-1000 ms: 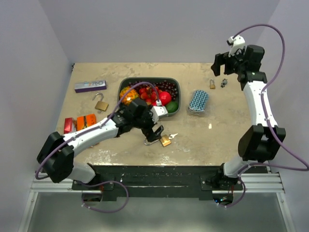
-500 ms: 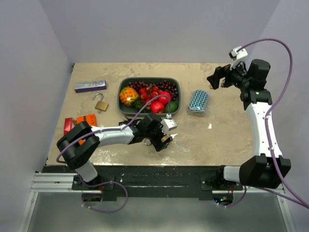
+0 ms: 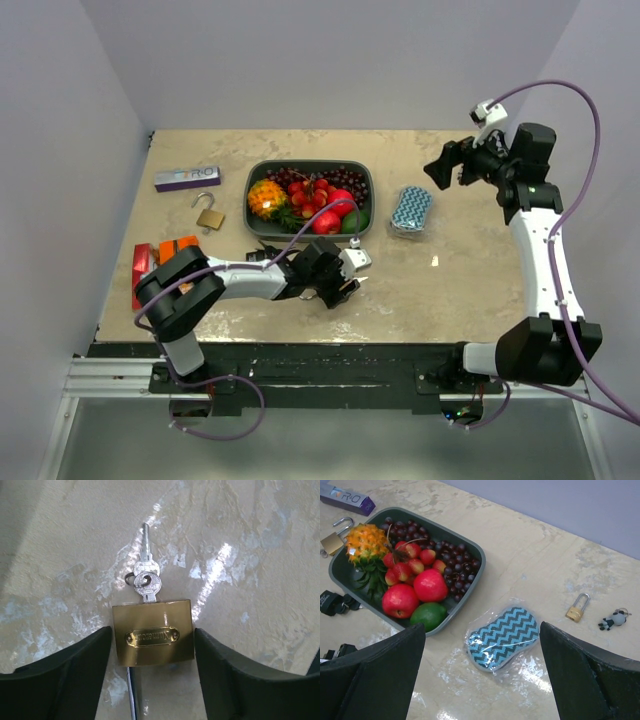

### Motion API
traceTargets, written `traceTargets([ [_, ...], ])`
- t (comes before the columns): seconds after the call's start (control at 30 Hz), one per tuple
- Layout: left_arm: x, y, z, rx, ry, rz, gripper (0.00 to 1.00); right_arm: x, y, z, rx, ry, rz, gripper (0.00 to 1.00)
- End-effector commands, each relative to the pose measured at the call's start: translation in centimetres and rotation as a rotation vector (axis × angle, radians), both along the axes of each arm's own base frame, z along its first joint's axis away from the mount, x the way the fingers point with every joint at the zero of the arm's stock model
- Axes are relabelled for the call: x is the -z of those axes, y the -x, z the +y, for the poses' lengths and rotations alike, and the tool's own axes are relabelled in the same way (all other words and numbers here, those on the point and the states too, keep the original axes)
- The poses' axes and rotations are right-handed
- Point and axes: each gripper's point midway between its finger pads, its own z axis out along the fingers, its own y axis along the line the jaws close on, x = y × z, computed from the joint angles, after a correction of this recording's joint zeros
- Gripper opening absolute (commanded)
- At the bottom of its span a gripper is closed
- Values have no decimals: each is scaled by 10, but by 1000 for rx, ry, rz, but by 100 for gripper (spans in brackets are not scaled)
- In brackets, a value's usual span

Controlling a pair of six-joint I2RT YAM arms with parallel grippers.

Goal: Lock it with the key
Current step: Pick up the lock from the center of the board.

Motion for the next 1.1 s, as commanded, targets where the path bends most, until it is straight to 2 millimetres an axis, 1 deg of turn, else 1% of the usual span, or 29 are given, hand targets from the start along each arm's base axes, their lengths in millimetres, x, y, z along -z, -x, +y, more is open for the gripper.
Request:
traceTargets([
  [0.0, 19, -2, 4, -24, -66, 16, 64, -14, 4, 2, -33, 28, -24, 99],
  [0.03, 20, -2, 5, -29, -76, 24, 59, -13, 4, 1, -31, 30, -20, 99],
  [0.1, 23, -1, 5, -29, -96, 36, 54, -12, 5, 1, -30, 31, -15, 99],
  [0.13, 23, -4, 6, -33, -108, 21, 51, -8, 4, 0, -28, 29, -6, 99],
  [0.2, 25, -4, 6, -23, -131, 4, 49, -7, 5, 0, -23, 28, 1, 99],
  [0.23, 25, -7, 6, -30, -147, -23, 50, -5, 5, -1, -19, 28, 8, 99],
  [0.27, 30, -3, 10, -24, -183, -16, 53, -4, 5, -1, -18, 30, 9, 99],
  [0.33, 36, 0, 14, -23, -237, -7, 67, -4, 5, -1, -19, 31, 14, 99],
  [0.37, 37, 2, 15, -19, -247, 0, 68, -3, 5, -1, -18, 32, 16, 99],
  [0.43, 41, 6, 19, -20, -263, 24, 71, -3, 6, -1, -16, 32, 17, 99],
  [0.53, 47, 13, 24, -32, -288, 68, 73, -3, 6, -2, -11, 37, 16, 99],
  [0.6, 49, 18, 27, -37, -309, 102, 73, -3, 6, -4, -2, 40, 13, 99],
  [0.67, 50, 24, 31, -44, -320, 127, 70, -3, 7, -4, -1, 39, 15, 99],
  [0.73, 50, 23, 33, -44, -326, 121, 64, -2, 8, -3, -3, 40, 18, 99],
  [0.77, 47, 22, 33, -41, -330, 111, 58, -2, 9, -3, -3, 36, 21, 99],
  [0.8, 46, 20, 34, -40, -340, 95, 46, 0, 9, -2, -5, 31, 29, 99],
  [0.83, 42, 18, 33, -39, -334, 83, 39, 3, 9, -2, -6, 24, 41, 99],
  [0.87, 33, 14, 27, -33, -308, 61, 30, 5, 10, -1, -3, 8, 59, 99],
  [0.9, 26, 12, 23, -16, -294, 37, 15, 14, 10, 0, -2, -9, 103, 99],
  [0.93, 18, 7, 20, -12, -289, -8, 9, 20, 12, 3, -16, -31, 135, 99],
  [0.97, 0, 1, 9, 3, -243, -68, 4, 27, 15, 7, -26, -56, 178, 99],
  [1.0, -11, -7, 7, 31, -255, -152, 0, 46, 22, 12, -46, -83, 264, 99],
  [1.03, -20, -3, -2, 73, -252, -214, 0, 56, 27, 15, -62, -98, 307, 99],
  [1.07, -38, -7, -11, 94, -226, -295, 0, 63, 33, 20, -89, -125, 348, 99],
])
